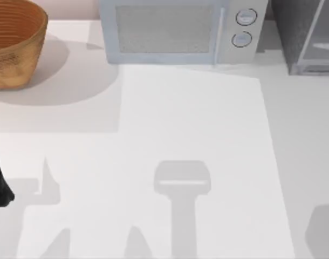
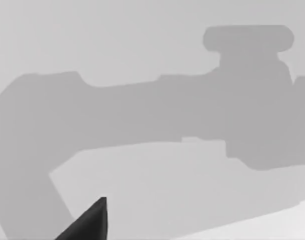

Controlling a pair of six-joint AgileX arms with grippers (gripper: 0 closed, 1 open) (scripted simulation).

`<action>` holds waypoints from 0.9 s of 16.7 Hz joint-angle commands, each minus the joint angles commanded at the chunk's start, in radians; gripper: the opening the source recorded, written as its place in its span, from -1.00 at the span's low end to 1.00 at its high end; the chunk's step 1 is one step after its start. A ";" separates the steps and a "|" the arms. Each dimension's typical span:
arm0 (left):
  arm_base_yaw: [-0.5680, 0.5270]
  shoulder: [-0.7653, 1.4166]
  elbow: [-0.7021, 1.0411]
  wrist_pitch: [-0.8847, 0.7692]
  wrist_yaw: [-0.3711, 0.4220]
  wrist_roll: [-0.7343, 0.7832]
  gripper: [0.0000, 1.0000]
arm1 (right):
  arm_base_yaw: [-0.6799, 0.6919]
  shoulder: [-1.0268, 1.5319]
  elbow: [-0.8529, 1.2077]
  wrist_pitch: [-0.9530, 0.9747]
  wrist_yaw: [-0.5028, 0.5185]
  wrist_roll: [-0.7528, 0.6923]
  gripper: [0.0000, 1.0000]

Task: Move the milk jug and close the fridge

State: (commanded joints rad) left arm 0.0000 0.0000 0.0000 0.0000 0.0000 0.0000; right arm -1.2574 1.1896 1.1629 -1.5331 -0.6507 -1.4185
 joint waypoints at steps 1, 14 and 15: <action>0.000 0.000 0.000 0.000 0.000 0.000 1.00 | -0.085 0.099 0.027 0.008 -0.045 -0.095 1.00; 0.000 0.000 0.000 0.000 0.000 0.000 1.00 | -0.554 0.616 0.158 0.086 -0.302 -0.587 1.00; 0.000 0.000 0.000 0.000 0.000 0.000 1.00 | -0.550 0.613 0.154 0.085 -0.300 -0.586 1.00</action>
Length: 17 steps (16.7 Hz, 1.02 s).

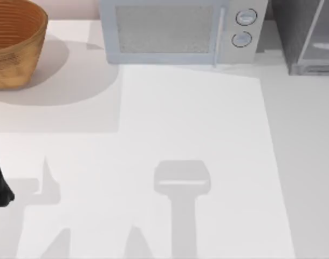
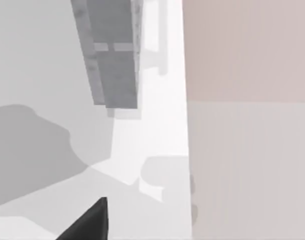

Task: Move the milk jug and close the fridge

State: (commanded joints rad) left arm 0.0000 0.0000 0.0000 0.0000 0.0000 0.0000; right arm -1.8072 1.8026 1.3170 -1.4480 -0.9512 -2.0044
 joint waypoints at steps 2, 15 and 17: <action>0.000 0.000 0.000 0.000 0.000 0.000 1.00 | 0.012 0.002 0.000 0.009 0.002 0.012 1.00; 0.000 0.000 0.000 0.000 0.000 0.000 1.00 | 0.597 0.032 0.021 0.711 0.137 0.854 1.00; 0.000 0.000 0.000 0.000 0.000 0.000 1.00 | 0.690 0.029 0.016 0.847 0.162 1.016 1.00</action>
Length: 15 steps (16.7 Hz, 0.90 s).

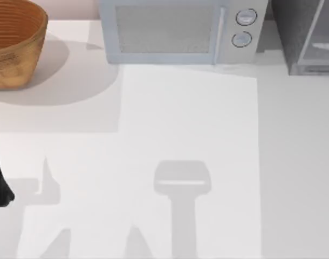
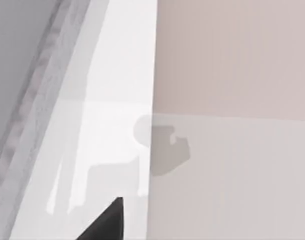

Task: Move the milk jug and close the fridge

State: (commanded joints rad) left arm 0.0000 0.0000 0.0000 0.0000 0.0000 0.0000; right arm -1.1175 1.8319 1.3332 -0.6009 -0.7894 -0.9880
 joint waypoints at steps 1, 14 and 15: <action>0.000 0.000 0.000 0.000 0.000 0.000 1.00 | 0.041 -0.002 -0.004 0.064 0.011 0.075 1.00; 0.000 0.000 0.000 0.000 0.000 0.000 1.00 | 0.195 -0.012 -0.048 0.326 0.063 0.380 1.00; 0.000 0.000 0.000 0.000 0.000 0.000 1.00 | 0.218 -0.016 -0.055 0.335 0.081 0.396 1.00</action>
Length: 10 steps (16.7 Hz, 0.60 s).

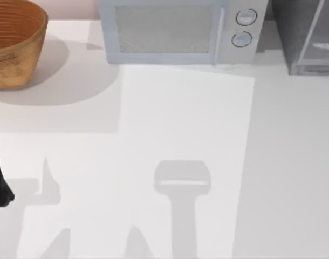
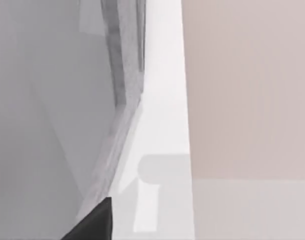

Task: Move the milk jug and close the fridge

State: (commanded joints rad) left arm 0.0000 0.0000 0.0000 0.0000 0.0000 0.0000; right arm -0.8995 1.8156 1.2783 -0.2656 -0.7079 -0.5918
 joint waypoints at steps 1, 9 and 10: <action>0.000 0.000 0.000 0.000 0.000 0.000 1.00 | 0.033 -0.006 -0.009 0.012 0.025 0.022 1.00; 0.000 0.000 0.000 0.000 0.000 0.000 1.00 | 0.542 -0.104 -0.155 0.187 0.416 0.347 1.00; 0.000 0.000 0.000 0.000 0.000 0.000 1.00 | 0.613 -0.120 -0.178 0.211 0.471 0.393 1.00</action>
State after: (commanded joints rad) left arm 0.0000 0.0000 0.0000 0.0000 0.0000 0.0000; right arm -0.2865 1.6956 1.1006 -0.0547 -0.2371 -0.1983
